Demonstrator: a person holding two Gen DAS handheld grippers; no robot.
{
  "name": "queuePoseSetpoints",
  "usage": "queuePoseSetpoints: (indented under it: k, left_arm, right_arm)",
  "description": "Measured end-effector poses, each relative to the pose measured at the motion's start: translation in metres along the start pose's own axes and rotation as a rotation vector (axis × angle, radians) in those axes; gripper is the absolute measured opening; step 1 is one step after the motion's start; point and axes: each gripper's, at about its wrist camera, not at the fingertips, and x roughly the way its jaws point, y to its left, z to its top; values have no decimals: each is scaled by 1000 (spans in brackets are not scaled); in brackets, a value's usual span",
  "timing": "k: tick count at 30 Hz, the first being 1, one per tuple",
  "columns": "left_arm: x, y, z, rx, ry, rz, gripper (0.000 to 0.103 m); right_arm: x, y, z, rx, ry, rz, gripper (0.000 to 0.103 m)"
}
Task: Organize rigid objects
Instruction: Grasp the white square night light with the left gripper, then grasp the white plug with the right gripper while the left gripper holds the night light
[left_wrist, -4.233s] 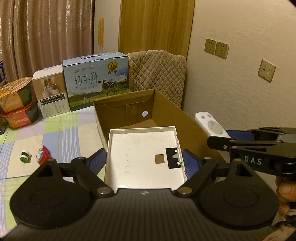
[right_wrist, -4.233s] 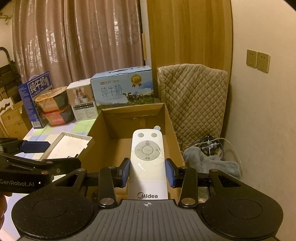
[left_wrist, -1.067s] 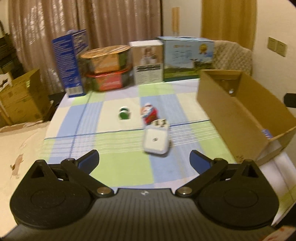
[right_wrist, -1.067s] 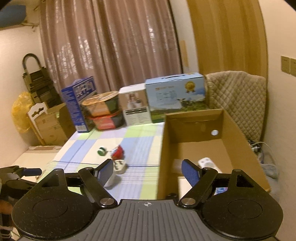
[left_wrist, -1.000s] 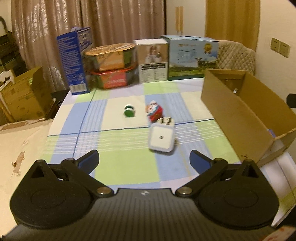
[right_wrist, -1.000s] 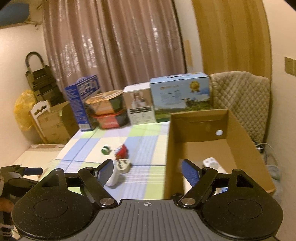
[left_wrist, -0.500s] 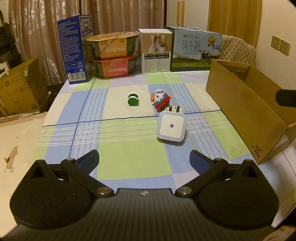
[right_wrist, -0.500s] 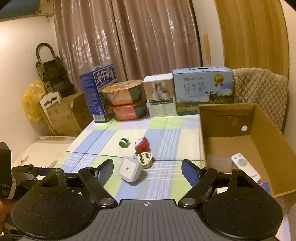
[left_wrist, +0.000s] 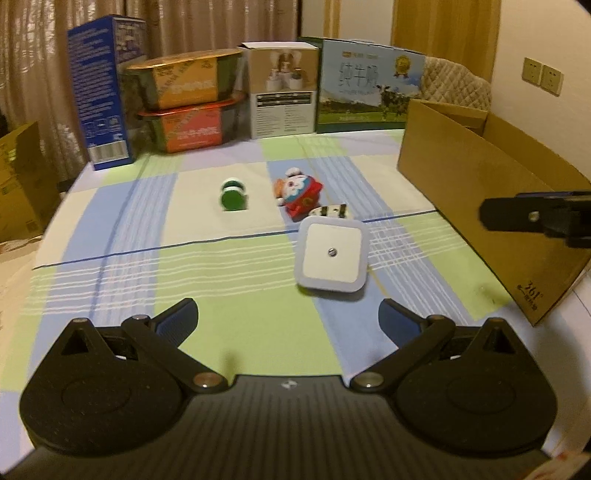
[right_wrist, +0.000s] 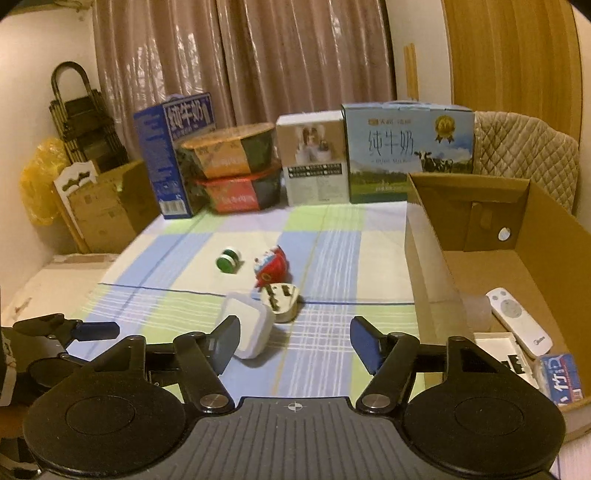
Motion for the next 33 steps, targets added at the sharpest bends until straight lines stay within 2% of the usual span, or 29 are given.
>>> queuePoseSetpoints:
  k: [5,12,16,22,29,33]
  left_arm:
    - [28,-5,8,37,-14,-51,102]
    - [64,-13,18,56,-12,-81,101]
    - [79,-18,22,76,-3,-90,92]
    - [92,-24,25,96,7,-85,86]
    - [96,-25,25,83,10,-79,63]
    - [96,-24,26,91,17,-79,61]
  right_arm:
    - [24,-11,-3,2,8,-17,52]
    - [44,-25,-5,11,18,-30,49]
    - [52,-30,-6,19,31,-28,49]
    - [58,-32,-5,24,32,-24,49]
    - [63,-33,-5,30,35,-22,49]
    - [63,-33,-6,28,37,-22,49]
